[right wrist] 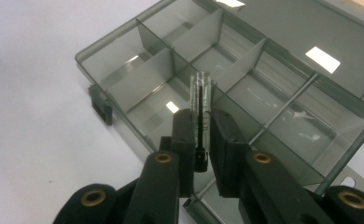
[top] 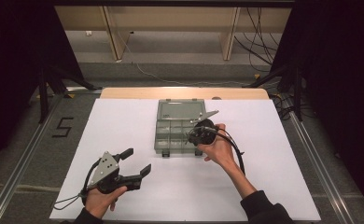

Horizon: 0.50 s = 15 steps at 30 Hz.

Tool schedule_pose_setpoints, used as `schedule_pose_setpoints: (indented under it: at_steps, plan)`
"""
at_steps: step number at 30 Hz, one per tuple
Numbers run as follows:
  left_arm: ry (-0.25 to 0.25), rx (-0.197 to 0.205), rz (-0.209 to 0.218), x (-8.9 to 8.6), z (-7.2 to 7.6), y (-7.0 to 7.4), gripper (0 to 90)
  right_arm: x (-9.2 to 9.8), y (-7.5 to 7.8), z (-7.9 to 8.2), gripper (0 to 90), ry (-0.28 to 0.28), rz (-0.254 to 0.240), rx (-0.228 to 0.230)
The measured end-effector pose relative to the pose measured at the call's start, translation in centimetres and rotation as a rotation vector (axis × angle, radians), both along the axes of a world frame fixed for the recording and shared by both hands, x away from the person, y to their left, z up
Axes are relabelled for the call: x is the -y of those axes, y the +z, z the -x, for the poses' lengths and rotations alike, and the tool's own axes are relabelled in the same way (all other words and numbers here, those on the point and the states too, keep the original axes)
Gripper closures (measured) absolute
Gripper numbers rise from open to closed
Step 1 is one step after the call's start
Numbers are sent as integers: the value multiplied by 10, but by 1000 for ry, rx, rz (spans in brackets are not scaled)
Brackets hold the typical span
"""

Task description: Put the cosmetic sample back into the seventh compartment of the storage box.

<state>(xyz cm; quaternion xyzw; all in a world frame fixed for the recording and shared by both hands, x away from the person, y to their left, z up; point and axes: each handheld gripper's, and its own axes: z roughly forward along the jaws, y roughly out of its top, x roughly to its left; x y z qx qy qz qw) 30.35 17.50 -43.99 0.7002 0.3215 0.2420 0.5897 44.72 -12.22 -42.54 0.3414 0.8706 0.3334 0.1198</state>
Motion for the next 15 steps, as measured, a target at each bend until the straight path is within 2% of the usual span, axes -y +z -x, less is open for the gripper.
schedule_pose_setpoints:
  at_steps: [1,3,5,7,9,10,11,12,13,14,15]
  plan:
    - [0,4,-10,0,0,0,157,-1,-3,-1,810,-6,3,18]
    - [2,2,-16,-1,0,0,157,-2,-3,-1,810,-9,-2,-6]
    - [1,3,-15,-1,0,0,157,-3,-5,-3,809,-12,1,-7]
    - [-1,-5,6,0,0,0,157,-4,-6,-4,808,-9,12,-13]
    - [0,-6,6,0,0,-1,157,-5,-8,-3,797,-25,18,-29]
    - [4,-4,-10,-1,0,0,157,-5,-10,-4,757,-24,21,-7]
    - [0,3,-15,-1,0,0,157,-4,-9,-5,715,-30,22,-22]
    - [-1,2,-14,-1,0,0,157,-2,-8,-6,699,-35,28,-17]
    - [0,-1,-11,0,0,0,157,-1,-7,-6,678,-42,21,-14]
    - [0,0,-13,-1,0,0,157,0,-7,-7,653,-43,-2,16]
    - [2,-3,-10,-1,0,0,157,1,-5,-5,620,-45,-9,4]
